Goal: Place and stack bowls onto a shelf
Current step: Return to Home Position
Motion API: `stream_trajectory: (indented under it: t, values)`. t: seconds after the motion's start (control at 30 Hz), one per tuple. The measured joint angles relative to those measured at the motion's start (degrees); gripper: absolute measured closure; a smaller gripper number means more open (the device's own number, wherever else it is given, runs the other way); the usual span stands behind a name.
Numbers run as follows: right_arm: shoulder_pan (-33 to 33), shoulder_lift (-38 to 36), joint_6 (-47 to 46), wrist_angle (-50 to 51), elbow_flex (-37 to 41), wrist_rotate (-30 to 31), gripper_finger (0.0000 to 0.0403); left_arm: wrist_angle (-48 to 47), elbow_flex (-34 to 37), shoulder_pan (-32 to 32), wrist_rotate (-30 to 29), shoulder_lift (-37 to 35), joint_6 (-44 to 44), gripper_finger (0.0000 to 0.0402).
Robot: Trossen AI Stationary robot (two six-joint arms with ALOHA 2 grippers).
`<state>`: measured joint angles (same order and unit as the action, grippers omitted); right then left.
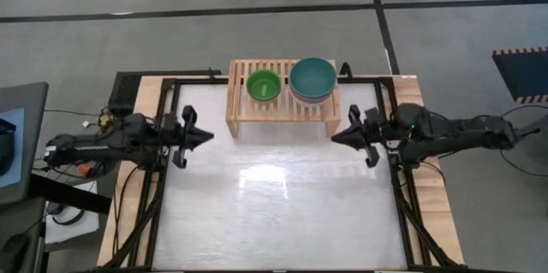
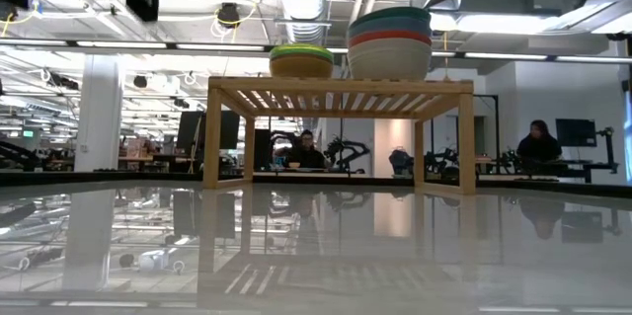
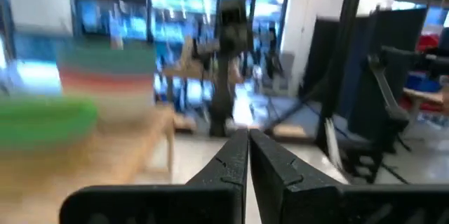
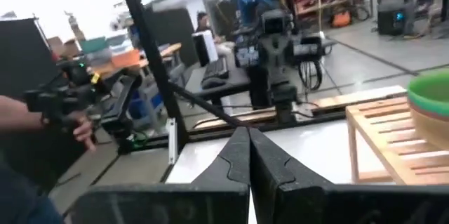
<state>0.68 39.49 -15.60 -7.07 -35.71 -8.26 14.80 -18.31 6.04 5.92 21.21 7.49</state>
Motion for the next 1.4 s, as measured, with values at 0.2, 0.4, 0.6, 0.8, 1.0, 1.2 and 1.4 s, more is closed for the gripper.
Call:
stream_trajectory:
  t: [0.2, 0.4, 0.6, 0.8, 1.0, 1.2, 1.4]
  values:
    - [0.53, -7.17, -0.68, -7.24, 11.94, 1.29, 0.0385, 2.57, 6.81, -0.76, -1.25, -5.73, -2.68, 0.0401]
    - [0.38, -15.55, -0.08, -15.67, 22.1, -2.22, 0.0385, 2.68, 12.22, -0.74, -3.94, -12.94, -2.17, 0.0401]
    - [0.05, -23.5, 2.47, -13.2, 27.25, -2.35, 0.0384, 1.3, 15.93, -0.72, -4.28, -18.49, -0.4, 0.0401]
    - [0.17, -30.32, 5.91, -11.65, 31.81, -2.3, 0.0382, 1.76, 17.69, -0.72, -4.91, -21.11, -2.25, 0.0401]
    - [0.08, -35.32, 6.5, -10.93, 35.2, -2.24, 0.0382, 0.21, 17.71, -0.72, -3.18, -21.0, -3.37, 0.0401]
    - [0.08, -39.41, 7.15, -7.54, 35.24, -5.84, 0.0381, 0.25, 17.73, -0.72, -2.69, -21.01, -5.88, 0.0401]
    - [0.21, -39.39, 10.69, -2.57, 35.25, -8.05, 0.038, -1.17, 17.78, -0.74, -1.13, -20.96, -8.04, 0.0401]
